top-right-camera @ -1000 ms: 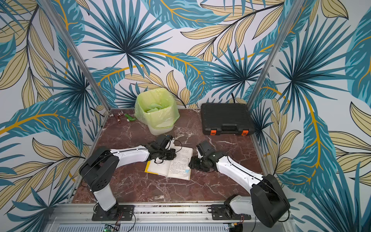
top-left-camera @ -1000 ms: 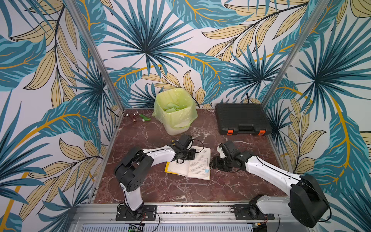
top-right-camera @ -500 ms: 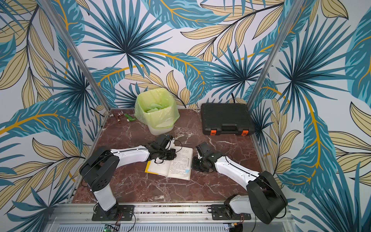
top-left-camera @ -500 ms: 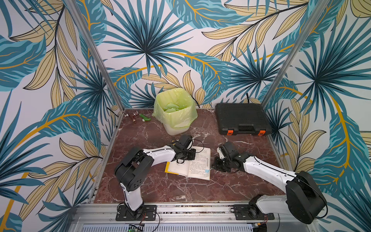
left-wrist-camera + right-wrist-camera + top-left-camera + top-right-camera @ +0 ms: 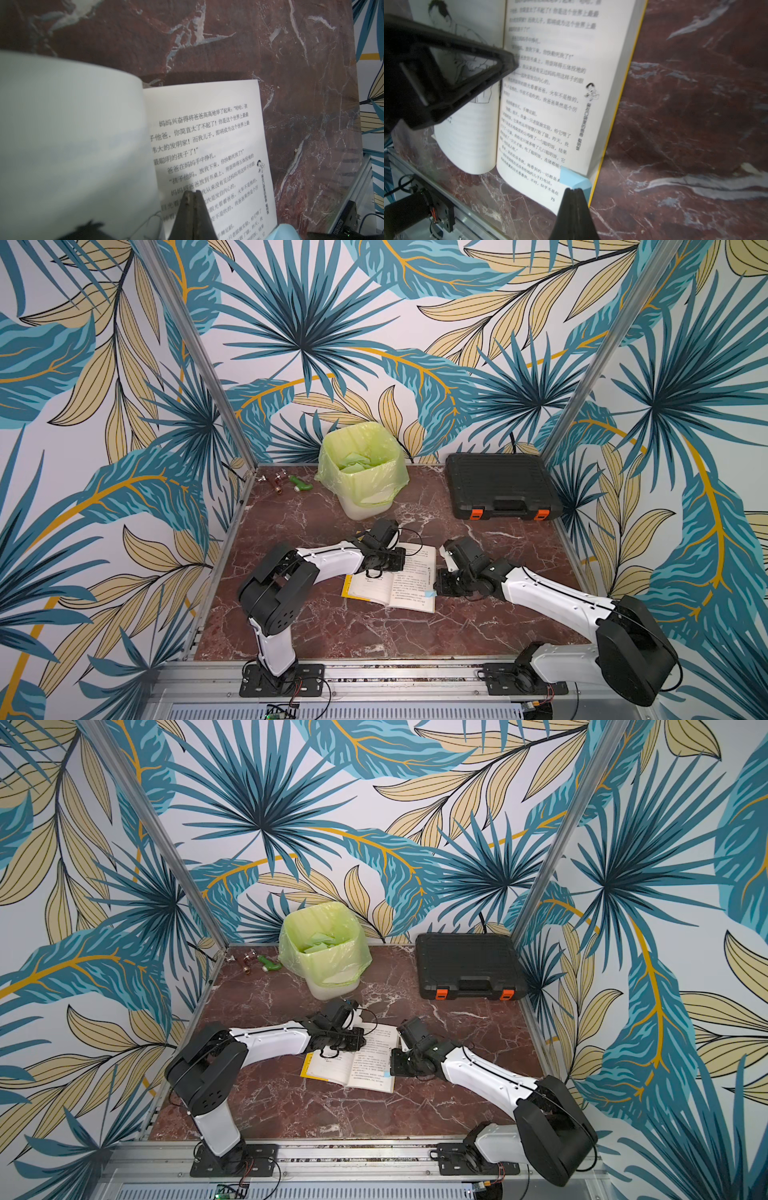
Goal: Peel off the used sticky note
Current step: Tear off the note from the book.
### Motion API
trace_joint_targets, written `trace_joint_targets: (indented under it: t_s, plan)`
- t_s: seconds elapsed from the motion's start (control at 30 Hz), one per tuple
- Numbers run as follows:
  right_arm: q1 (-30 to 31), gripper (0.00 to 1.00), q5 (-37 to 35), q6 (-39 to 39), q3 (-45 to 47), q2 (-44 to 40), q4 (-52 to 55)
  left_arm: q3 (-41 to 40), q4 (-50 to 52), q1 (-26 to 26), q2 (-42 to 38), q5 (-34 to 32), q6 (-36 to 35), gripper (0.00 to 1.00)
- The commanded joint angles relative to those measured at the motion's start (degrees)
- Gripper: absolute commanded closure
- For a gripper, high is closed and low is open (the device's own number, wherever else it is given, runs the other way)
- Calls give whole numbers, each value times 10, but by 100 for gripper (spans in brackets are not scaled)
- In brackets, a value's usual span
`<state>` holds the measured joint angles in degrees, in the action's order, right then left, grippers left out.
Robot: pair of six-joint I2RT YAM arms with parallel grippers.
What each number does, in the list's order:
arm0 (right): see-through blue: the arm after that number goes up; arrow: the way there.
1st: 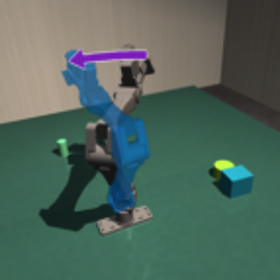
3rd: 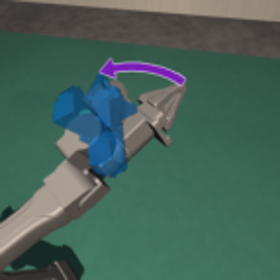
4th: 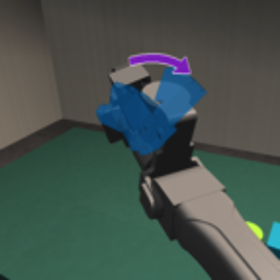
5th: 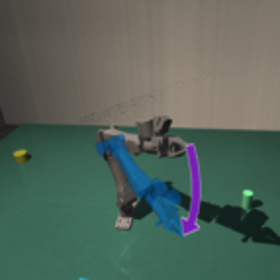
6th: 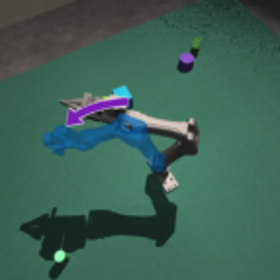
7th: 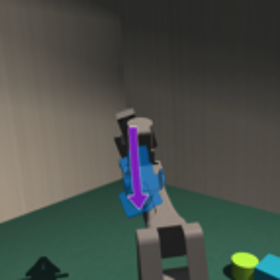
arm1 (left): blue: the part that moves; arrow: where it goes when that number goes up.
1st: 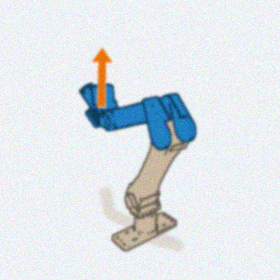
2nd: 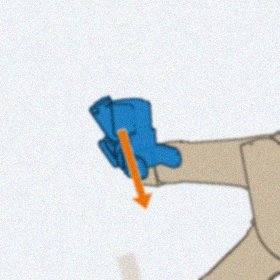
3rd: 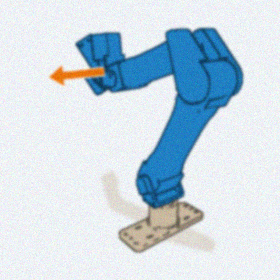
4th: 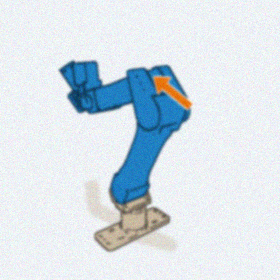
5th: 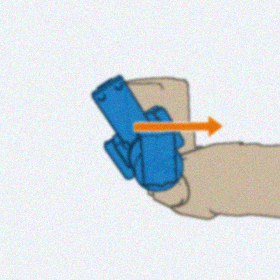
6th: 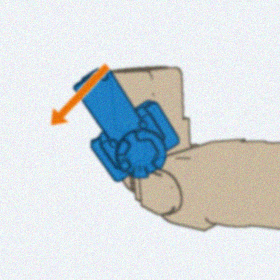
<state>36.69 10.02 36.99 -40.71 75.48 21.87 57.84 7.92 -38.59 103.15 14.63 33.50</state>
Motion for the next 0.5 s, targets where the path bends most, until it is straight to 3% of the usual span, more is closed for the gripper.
trace_joint_targets:
  t_s: [0.0, 0.27, 0.47]
  plan:
    - [29, 100, -19, -38, -11, -3, -5, 9, -6, -3, 22, -2, 0, 97]
    - [76, 100, 23, -71, -19, 3, -40, 14, -3, -6, 27, -3, 0, 97]
    - [80, 100, 120, -81, 4, -3, -115, 21, 0, -7, 31, -3, -1, 97]
